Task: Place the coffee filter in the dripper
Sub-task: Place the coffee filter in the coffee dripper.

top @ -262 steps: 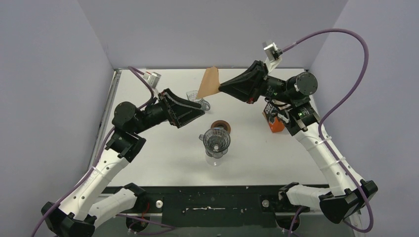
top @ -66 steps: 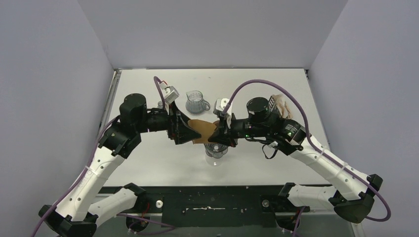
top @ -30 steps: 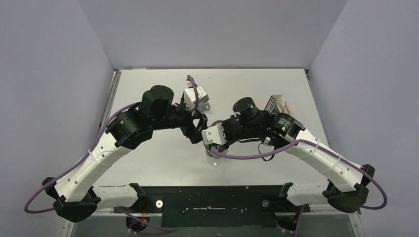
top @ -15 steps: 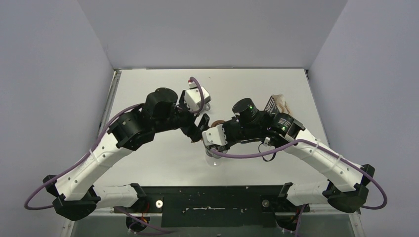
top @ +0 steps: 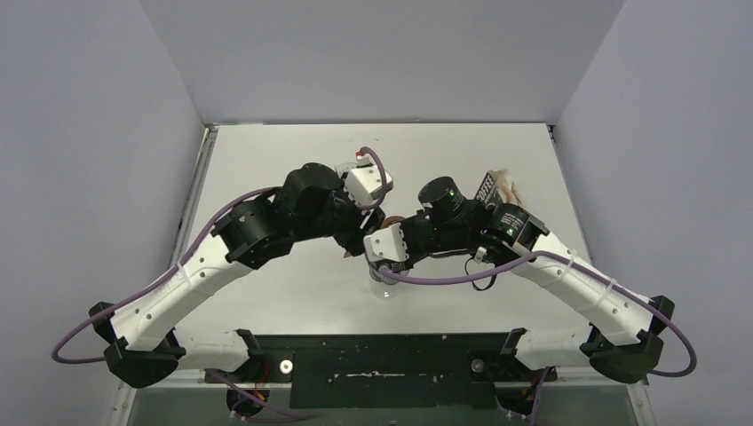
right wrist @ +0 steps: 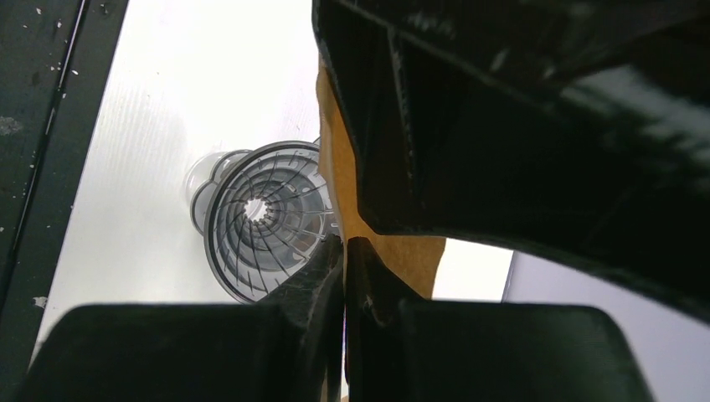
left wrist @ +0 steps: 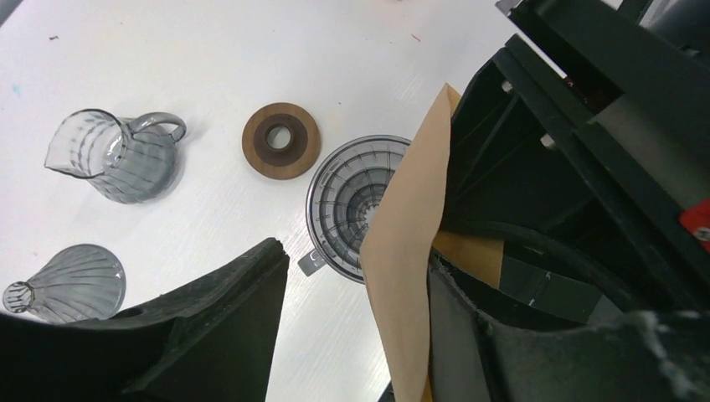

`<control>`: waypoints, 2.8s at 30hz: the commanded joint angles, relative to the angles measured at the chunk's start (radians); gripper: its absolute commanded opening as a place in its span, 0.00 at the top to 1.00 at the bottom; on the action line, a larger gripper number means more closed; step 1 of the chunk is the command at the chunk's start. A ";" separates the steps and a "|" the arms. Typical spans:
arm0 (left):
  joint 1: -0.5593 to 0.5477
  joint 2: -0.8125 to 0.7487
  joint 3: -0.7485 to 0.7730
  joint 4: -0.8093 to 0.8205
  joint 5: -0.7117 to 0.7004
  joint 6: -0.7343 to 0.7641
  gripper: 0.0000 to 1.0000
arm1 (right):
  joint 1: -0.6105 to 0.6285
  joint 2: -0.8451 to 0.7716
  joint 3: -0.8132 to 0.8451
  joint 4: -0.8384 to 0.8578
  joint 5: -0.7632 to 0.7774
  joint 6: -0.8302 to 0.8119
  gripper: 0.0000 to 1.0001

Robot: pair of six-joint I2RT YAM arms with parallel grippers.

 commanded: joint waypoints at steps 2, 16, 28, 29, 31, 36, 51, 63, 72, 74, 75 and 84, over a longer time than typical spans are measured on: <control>-0.008 0.020 0.022 -0.005 -0.009 0.011 0.50 | 0.012 -0.049 -0.026 0.059 0.030 -0.034 1.00; -0.008 0.065 0.027 0.011 0.070 0.032 1.00 | 0.016 -0.090 -0.069 0.067 0.050 -0.082 1.00; -0.008 0.052 0.013 0.066 0.122 -0.013 1.00 | 0.017 -0.067 -0.046 0.065 -0.002 -0.081 0.79; -0.008 0.053 0.012 0.065 0.117 -0.014 1.00 | 0.018 -0.063 -0.046 0.067 -0.010 -0.082 0.78; -0.008 0.057 0.015 0.059 0.106 -0.017 1.00 | 0.020 -0.058 -0.043 0.071 -0.026 -0.081 0.77; -0.008 0.064 0.014 0.053 0.083 -0.023 1.00 | 0.025 -0.040 -0.031 0.059 -0.035 -0.080 0.76; -0.008 0.062 -0.025 0.077 -0.031 -0.060 1.00 | 0.048 -0.020 -0.022 -0.013 -0.007 -0.053 1.00; -0.006 0.067 -0.063 0.105 -0.087 -0.122 1.00 | 0.064 -0.066 -0.117 0.012 -0.003 0.001 1.00; -0.006 0.084 -0.084 0.117 -0.060 -0.144 1.00 | 0.066 -0.094 -0.170 0.031 -0.003 0.036 1.00; -0.006 0.086 -0.086 0.117 -0.059 -0.145 1.00 | 0.067 -0.099 -0.180 0.037 -0.002 0.041 1.00; -0.006 0.089 -0.088 0.117 -0.059 -0.145 1.00 | 0.067 -0.100 -0.183 0.036 -0.002 0.044 1.00; -0.006 0.089 -0.122 0.139 -0.027 -0.148 1.00 | 0.067 -0.112 -0.230 0.075 0.014 0.082 0.99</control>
